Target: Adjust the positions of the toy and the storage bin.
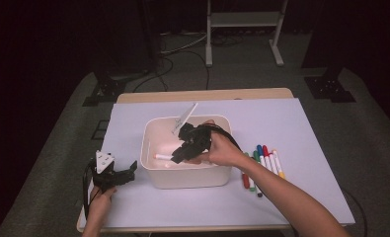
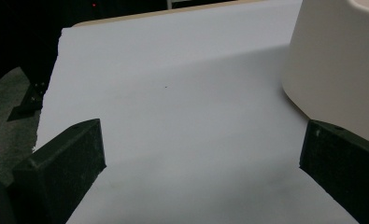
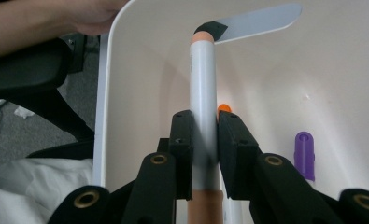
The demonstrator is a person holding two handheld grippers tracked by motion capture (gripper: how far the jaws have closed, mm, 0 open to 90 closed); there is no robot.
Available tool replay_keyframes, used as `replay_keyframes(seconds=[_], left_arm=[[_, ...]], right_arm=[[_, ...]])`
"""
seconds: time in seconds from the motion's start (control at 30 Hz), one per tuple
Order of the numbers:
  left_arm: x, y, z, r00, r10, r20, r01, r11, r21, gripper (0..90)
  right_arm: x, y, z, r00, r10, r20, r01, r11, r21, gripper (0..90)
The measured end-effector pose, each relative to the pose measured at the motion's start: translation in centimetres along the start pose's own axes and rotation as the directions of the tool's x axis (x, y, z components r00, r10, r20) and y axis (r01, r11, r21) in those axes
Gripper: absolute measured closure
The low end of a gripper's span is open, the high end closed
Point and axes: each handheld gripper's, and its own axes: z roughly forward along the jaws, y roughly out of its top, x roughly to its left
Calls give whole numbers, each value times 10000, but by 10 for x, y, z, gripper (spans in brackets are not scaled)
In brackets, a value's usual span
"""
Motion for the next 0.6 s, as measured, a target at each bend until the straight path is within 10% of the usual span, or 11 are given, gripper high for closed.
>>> replay_keyframes(seconds=[0.6], left_arm=[[1,0,0,10000,-33,29,33,10000,18,0]], right_arm=[[1,0,21,9998,-207,79,197,9937,1099,709]])
